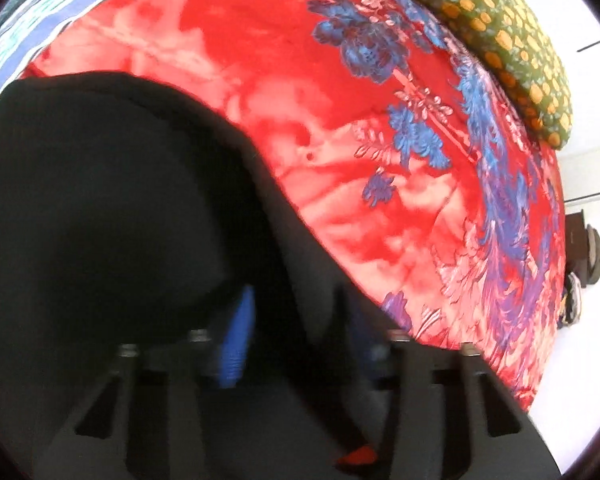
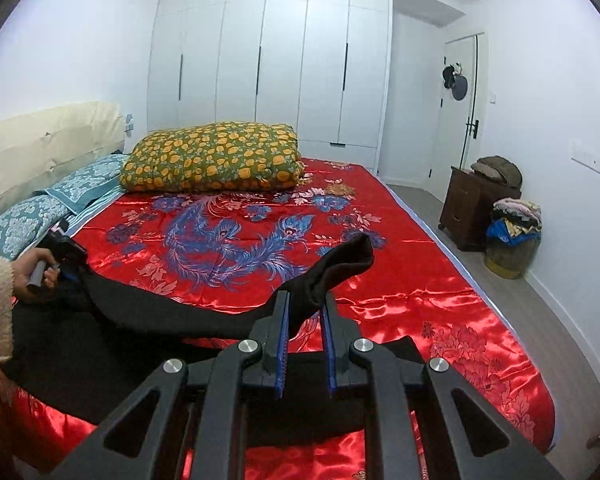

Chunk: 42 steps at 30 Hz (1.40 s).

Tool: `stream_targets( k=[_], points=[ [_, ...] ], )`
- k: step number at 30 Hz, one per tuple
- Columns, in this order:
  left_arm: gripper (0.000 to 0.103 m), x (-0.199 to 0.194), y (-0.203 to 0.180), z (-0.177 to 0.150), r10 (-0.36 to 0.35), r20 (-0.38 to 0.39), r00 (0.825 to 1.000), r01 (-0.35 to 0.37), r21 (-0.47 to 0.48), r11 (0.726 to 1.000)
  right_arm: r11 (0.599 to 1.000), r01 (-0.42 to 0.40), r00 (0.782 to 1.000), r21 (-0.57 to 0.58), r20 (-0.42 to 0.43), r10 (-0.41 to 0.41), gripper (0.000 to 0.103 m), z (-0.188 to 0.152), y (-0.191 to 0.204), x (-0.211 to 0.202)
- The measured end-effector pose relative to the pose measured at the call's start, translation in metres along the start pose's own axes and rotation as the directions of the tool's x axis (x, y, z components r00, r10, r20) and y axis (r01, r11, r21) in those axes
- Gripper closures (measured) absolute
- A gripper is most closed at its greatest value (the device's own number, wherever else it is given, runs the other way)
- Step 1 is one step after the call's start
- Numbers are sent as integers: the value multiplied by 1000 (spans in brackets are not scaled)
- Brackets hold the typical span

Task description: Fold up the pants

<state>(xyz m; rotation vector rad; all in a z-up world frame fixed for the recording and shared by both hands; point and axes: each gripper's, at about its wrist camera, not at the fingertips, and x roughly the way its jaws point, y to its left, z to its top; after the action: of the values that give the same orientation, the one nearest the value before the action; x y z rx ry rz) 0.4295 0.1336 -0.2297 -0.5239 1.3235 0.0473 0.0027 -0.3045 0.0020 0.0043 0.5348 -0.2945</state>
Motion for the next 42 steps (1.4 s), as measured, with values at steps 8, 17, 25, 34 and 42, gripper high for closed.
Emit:
stream_targets(
  k=[8, 17, 25, 34, 42],
  points=[
    [98, -73, -6, -22, -114, 167, 979, 109, 38, 993, 999, -42, 994, 11, -98, 43, 88, 7, -37, 55],
    [96, -136, 45, -218, 36, 266, 963, -90, 192, 977, 979, 44, 931, 201, -364, 33, 88, -43, -131, 170],
    [97, -89, 46, -290, 139, 131, 982, -169, 254, 952, 961, 156, 794, 228, -608, 16, 88, -128, -157, 212],
    [97, -98, 48, -298, 115, 128, 985, -141, 225, 964, 939, 197, 808, 282, -589, 7, 88, -132, -179, 187],
    [97, -87, 35, -306, 127, 109, 986, -153, 275, 949, 935, 219, 800, 278, -599, -10, 88, -141, -189, 177]
  ],
)
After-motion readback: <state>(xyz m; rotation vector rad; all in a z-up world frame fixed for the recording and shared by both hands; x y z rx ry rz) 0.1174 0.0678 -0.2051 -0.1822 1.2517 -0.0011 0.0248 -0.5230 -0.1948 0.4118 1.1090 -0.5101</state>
